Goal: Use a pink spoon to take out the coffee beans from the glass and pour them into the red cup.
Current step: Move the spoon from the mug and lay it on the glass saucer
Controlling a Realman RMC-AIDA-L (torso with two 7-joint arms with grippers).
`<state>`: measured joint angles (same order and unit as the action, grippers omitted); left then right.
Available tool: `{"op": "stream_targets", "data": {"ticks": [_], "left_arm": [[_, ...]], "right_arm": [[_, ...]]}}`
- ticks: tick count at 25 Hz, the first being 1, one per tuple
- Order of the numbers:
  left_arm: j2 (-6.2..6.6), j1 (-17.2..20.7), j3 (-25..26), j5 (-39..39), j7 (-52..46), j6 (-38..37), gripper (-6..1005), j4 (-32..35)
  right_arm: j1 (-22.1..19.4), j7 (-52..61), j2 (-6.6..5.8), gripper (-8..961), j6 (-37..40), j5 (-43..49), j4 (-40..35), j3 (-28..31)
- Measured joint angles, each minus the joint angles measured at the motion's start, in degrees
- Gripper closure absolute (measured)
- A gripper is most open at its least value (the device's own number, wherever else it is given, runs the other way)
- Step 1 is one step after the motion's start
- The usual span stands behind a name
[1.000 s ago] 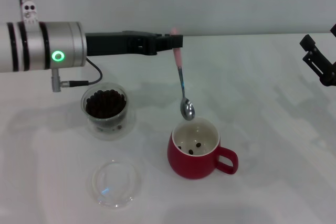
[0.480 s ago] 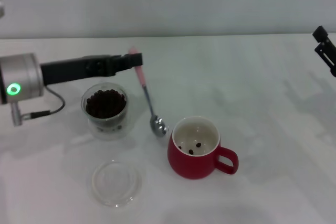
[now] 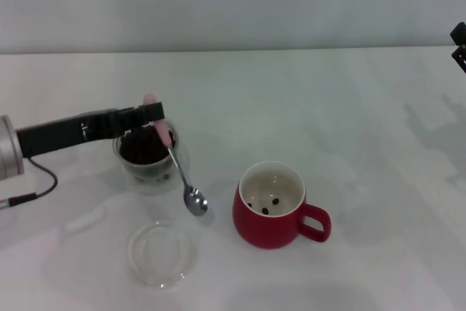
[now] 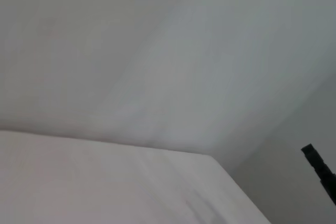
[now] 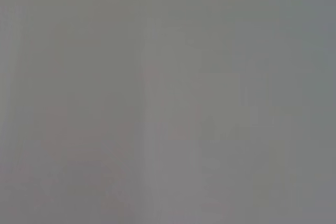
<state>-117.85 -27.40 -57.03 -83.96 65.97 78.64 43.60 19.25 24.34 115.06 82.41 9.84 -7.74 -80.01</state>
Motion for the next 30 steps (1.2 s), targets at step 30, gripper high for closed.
{"op": "stream_targets", "data": {"ticks": [30], "left_arm": [[-0.66,8.2,5.8,-0.5,9.2,0.7,803,-8.7]], "right_arm": [[0.0,0.6,0.08,146,-2.4,-0.1,0.5,4.2]]}}
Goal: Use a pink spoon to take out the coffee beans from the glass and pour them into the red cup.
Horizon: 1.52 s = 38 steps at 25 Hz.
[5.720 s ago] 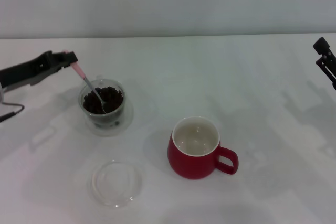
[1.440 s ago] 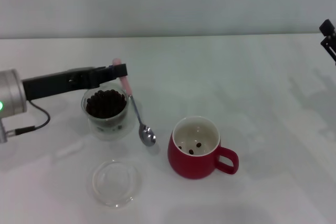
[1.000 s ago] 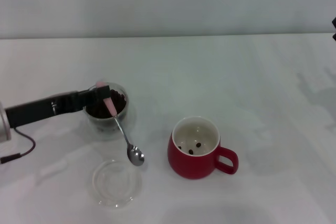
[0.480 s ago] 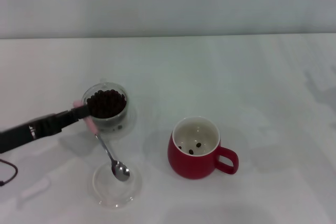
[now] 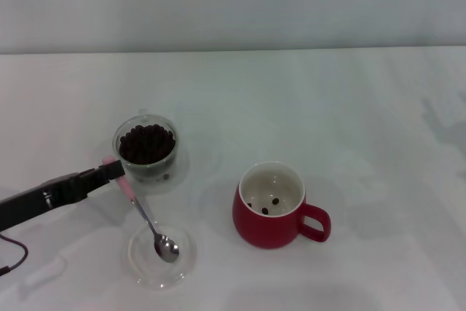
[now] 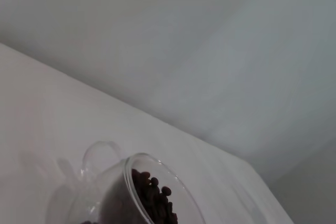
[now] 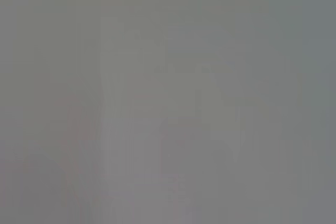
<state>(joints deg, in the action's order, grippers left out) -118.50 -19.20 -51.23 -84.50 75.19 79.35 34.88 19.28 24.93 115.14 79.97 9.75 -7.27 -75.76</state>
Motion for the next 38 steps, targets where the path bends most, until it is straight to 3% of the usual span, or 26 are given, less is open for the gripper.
{"op": "stream_targets", "data": {"ticks": [26,32,38], "left_arm": [[-0.14,-1.9,0.7,3.4,8.0,-4.7,722,-3.8],[0.29,0.3,1.7,-2.9,15.9,-4.7,512,-3.4],[0.04,2.1,7.8,-4.2,23.4,-3.2,281,-3.2]], "right_arm": [[0.2,0.2,0.08,146,-0.5,0.2,-0.2,-0.5],[0.3,1.3,0.08,146,-0.5,0.4,-0.3,-0.6],[0.3,1.7,0.08,146,0.0,0.6,-0.5,-0.7]]}}
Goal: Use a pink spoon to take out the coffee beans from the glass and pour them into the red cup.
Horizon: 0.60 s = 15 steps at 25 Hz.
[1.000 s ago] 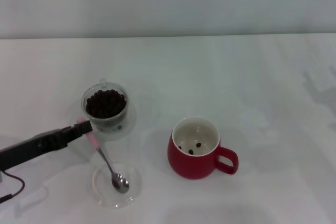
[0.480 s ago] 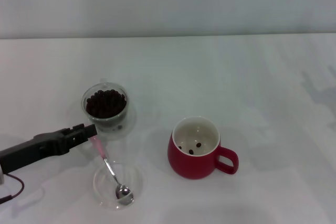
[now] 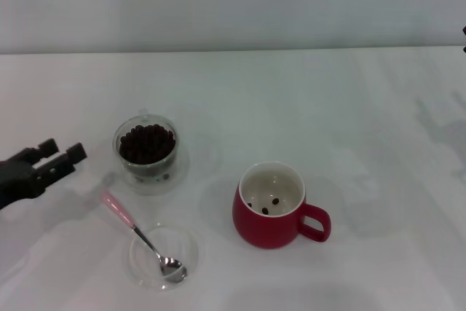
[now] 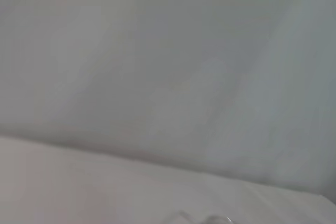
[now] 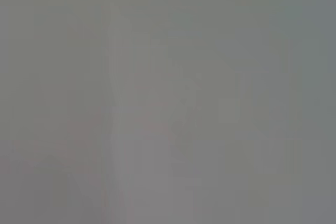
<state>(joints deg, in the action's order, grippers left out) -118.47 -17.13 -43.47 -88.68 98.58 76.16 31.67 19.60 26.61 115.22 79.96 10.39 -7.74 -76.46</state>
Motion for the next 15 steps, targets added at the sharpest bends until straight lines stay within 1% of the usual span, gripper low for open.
{"op": "stream_targets", "data": {"ticks": [2,5,7,9,12,15], "left_arm": [[-0.2,0.5,1.7,-0.1,3.1,0.7,244,0.0],[-0.4,1.2,3.3,-1.5,9.2,2.2,247,-0.6],[-0.48,1.6,3.4,-4.1,12.8,2.5,249,-1.4],[-0.52,1.9,3.4,-8.9,17.9,2.2,251,-3.8],[-0.37,1.7,3.4,-12.6,22.7,1.1,254,-6.0],[-0.36,1.5,3.5,-14.9,26.1,-1.0,255,-6.4]], "right_arm": [[0.0,0.0,0.0,146,0.8,0.1,0.0,-0.1],[-0.1,0.0,0.0,146,3.4,0.1,0.0,-0.2],[-0.2,0.0,0.0,146,5.3,0.1,0.1,-0.3],[-0.5,-0.1,0.0,146,6.6,0.1,0.2,-0.3],[-0.6,-0.7,0.0,146,6.8,0.1,0.7,-0.4],[-0.6,-1.7,0.0,146,6.5,0.0,0.9,-0.5]]}}
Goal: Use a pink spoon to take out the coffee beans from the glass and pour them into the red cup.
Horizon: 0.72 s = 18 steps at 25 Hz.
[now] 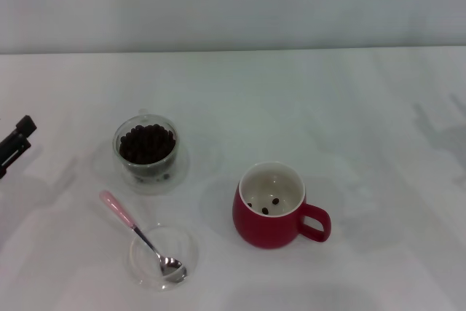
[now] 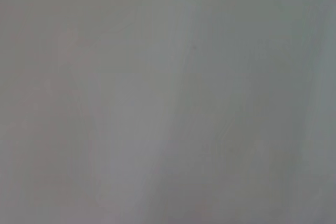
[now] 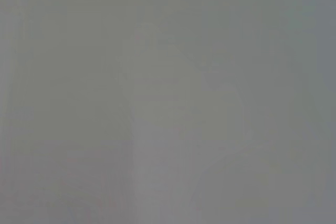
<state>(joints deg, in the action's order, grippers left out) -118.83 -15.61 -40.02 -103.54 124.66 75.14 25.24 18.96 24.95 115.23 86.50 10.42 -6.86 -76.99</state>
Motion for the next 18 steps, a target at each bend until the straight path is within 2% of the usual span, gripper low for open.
{"op": "stream_targets", "data": {"ticks": [8,12,18], "left_arm": [[0.22,-1.1,0.1,-4.9,4.8,-5.2,255,0.2],[0.83,-2.2,1.0,-6.7,6.4,-8.2,255,0.4],[0.07,-3.2,3.1,-7.7,9.8,-10.2,255,0.1]], "right_arm": [[0.8,-0.6,0.11,146,0.8,0.1,-0.7,-1.9],[1.0,-1.3,0.15,146,0.9,0.1,-1.0,-2.2],[1.0,-3.8,0.24,146,0.9,-0.1,-0.7,-4.0]]}}
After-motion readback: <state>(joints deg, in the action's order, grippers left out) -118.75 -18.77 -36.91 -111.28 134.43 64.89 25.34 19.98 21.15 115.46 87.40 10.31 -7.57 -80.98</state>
